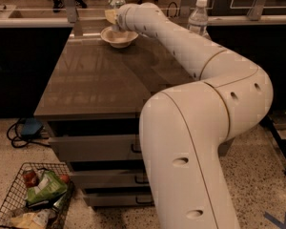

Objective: Place 7up can into paper bowl

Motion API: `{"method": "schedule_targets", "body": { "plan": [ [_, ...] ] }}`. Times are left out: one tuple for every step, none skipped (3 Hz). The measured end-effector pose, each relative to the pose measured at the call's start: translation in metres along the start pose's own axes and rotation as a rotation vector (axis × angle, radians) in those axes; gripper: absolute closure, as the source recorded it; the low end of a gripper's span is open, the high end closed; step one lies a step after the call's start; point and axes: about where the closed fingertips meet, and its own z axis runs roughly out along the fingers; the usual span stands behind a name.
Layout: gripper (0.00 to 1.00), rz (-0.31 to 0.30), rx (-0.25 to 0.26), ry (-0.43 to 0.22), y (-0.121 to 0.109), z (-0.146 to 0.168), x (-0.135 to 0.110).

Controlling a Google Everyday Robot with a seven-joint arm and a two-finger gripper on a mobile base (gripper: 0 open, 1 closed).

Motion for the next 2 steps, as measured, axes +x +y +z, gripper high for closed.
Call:
{"method": "schedule_targets", "body": {
  "plan": [
    [1.0,0.023,0.007,0.0,-0.002,-0.003,0.013],
    [1.0,0.064,0.009,0.001,-0.001,-0.009,0.033]
  ]
}}
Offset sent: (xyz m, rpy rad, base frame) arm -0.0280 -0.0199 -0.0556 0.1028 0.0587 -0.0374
